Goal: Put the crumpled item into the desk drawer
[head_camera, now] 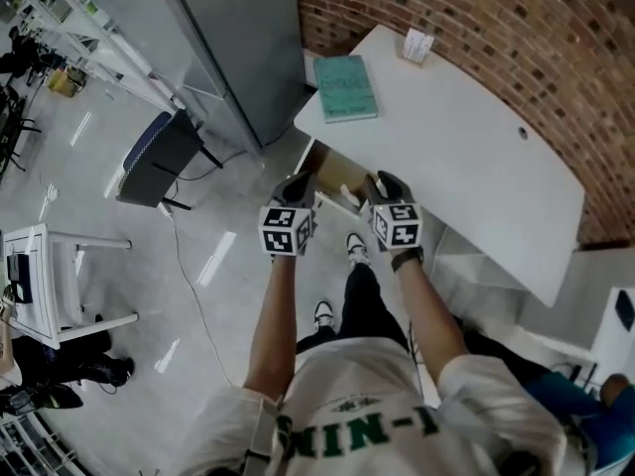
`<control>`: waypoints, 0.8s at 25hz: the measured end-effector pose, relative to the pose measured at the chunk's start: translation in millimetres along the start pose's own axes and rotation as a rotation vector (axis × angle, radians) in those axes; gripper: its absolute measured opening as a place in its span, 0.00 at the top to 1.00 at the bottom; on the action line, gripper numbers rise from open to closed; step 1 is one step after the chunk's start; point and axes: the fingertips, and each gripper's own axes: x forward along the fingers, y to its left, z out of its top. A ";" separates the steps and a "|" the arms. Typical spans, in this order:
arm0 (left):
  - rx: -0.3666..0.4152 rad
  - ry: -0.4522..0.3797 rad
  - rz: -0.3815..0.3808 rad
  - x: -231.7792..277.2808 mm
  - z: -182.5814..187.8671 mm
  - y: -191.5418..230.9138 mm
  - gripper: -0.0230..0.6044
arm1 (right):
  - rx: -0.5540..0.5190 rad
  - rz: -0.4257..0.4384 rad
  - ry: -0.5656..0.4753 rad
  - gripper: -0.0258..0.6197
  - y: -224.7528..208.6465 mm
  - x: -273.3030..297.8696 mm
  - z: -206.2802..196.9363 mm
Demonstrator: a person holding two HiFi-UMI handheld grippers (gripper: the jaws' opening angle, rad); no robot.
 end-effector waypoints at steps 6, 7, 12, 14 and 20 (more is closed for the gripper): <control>0.050 -0.097 0.015 -35.5 56.1 -13.4 0.97 | -0.030 -0.049 -0.176 0.79 8.3 -48.3 76.4; 0.064 -0.118 0.014 -41.2 64.7 -17.3 0.97 | -0.042 -0.053 -0.202 0.79 9.7 -55.3 85.0; 0.130 -0.200 0.026 -69.2 100.5 -33.1 0.97 | -0.070 -0.064 -0.311 0.80 22.3 -90.9 123.3; 0.142 -0.231 0.031 -80.0 111.9 -38.2 0.97 | -0.072 -0.083 -0.350 0.82 26.0 -106.4 136.1; 0.189 -0.309 0.047 -110.9 138.1 -50.5 0.97 | -0.074 -0.118 -0.447 0.87 38.9 -143.8 161.9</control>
